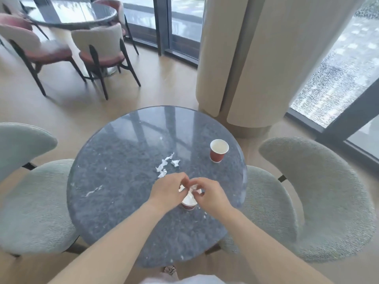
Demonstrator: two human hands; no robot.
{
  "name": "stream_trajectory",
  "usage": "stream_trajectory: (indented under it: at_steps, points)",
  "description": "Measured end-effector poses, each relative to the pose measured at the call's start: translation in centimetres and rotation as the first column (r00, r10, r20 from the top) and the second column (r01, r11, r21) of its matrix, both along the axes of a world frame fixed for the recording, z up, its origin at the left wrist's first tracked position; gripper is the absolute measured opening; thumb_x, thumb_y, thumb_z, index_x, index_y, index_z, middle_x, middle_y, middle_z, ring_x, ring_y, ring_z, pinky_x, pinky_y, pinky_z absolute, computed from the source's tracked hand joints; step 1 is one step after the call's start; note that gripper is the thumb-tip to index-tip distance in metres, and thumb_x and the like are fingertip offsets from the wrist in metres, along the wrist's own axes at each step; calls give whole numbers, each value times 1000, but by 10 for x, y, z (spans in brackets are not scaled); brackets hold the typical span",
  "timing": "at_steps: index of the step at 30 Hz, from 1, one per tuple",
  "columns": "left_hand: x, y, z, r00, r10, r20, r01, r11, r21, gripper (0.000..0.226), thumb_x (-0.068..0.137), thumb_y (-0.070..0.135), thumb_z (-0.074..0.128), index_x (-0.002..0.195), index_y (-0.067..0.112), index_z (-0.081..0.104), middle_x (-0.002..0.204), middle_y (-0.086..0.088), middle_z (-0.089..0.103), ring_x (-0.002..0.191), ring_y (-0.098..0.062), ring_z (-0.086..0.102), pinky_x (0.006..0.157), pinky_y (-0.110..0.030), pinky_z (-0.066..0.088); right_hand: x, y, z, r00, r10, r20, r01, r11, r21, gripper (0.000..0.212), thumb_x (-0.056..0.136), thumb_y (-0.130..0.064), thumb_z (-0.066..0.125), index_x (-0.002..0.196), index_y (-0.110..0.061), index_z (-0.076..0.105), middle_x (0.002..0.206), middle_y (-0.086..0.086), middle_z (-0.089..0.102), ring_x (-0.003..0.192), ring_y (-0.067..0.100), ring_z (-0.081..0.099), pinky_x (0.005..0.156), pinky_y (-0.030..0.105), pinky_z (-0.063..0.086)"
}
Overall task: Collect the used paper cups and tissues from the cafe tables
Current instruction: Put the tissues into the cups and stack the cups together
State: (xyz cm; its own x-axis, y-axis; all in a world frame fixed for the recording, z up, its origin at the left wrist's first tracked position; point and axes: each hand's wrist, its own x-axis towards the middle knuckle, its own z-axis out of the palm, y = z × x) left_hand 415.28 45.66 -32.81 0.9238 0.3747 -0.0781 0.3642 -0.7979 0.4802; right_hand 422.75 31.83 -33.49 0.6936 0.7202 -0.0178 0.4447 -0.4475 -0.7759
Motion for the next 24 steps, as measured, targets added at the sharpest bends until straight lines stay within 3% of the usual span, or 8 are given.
stream_trajectory:
  at_steps: [2,6,13,20,24]
  points:
    - [5,8,-10,997,-40,-60,38,999,-24,12,82,32,59,94,33,60,81,17,51,94,-10,57,68,-24,38,7,5,-9,997,72,39,-68,993,-97,32,77,0,58,99,-21,68,108,-5,67,99,15,59,84,31,48]
    - [7,12,-26,976,-142,-163,134,989,-58,23,86,33,58,109,33,56,111,15,57,106,-9,53,83,-27,43,17,0,-27,975,200,99,-166,947,-275,25,82,-7,58,102,-20,66,123,-8,59,111,14,55,90,29,45]
    - [21,17,-36,970,-168,-176,160,985,-59,32,86,28,58,116,30,49,122,12,45,106,-13,54,78,-31,47,40,-1,-36,983,150,107,-122,965,-234,22,81,-5,59,98,-17,67,112,-5,61,104,13,55,86,24,44]
    - [34,16,-45,966,-162,-203,139,983,-121,35,88,9,48,120,24,49,122,2,50,105,-22,56,87,-34,44,46,4,-43,997,77,-13,-79,974,-213,19,80,-6,61,94,-16,67,101,-3,59,82,12,56,74,26,49]
    - [40,17,-45,985,-98,-142,76,985,-154,35,89,5,46,120,21,50,121,1,51,108,-22,54,91,-35,43,52,12,-44,998,65,-20,-68,969,-237,23,78,-3,56,90,-19,66,90,-7,57,73,7,50,70,19,41]
